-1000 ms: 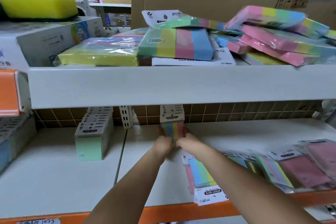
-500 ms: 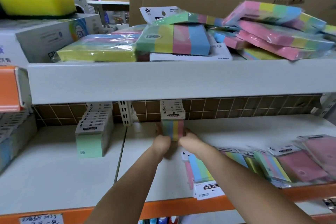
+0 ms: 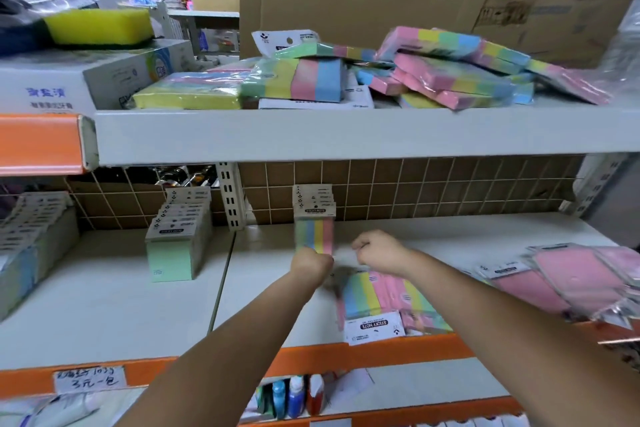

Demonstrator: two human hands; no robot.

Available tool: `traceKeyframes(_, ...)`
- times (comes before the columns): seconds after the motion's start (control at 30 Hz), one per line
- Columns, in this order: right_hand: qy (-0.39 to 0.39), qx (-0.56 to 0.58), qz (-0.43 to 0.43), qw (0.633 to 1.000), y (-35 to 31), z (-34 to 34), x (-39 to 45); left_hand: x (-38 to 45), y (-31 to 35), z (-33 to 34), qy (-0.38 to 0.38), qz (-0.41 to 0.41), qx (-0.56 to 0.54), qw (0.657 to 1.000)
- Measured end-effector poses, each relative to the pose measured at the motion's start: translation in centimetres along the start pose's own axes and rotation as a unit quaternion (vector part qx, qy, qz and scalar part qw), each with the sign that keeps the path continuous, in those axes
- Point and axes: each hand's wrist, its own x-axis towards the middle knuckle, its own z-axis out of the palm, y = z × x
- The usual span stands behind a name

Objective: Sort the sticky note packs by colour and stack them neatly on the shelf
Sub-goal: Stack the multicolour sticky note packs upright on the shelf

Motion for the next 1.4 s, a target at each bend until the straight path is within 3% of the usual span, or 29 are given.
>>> traceKeyframes(0.27, 0.057, -0.111, 0.038, 0.991, 3.8, -3.6, -3.7, -4.5, 1.8, 4.8, -0.075, 0.05, 0.049, 0.995)
traceKeyframes(0.43, 0.001, -0.193, 0.129, 0.973, 5.9, -4.0, -6.1, -6.5, 1.4, 8.0, -0.099, 0.041, 0.079, 0.991)
traceKeyframes(0.83, 0.003, -0.104, 0.16, 0.982, 5.4, -2.8, -6.0, -6.2, 0.8, 8.4, -0.061, 0.042, 0.039, 0.996)
traceKeyframes(1.17, 0.026, -0.034, 0.156, 0.987, 2.8, -1.6, -4.0, -4.7, 0.9, 5.6, 0.035, 0.068, 0.089, 0.993)
traceKeyframes(1.3, 0.073, 0.058, 0.119, 0.989, 1.7, -0.4, -1.6, -3.7, 0.6, 3.7, 0.046, 0.062, 0.074, 0.994)
traceKeyframes(1.4, 0.045, 0.138, 0.098, 0.984, 0.8, 0.5, 0.1, -2.5, -0.1, 2.5, 0.04, 0.041, 0.057, 0.997)
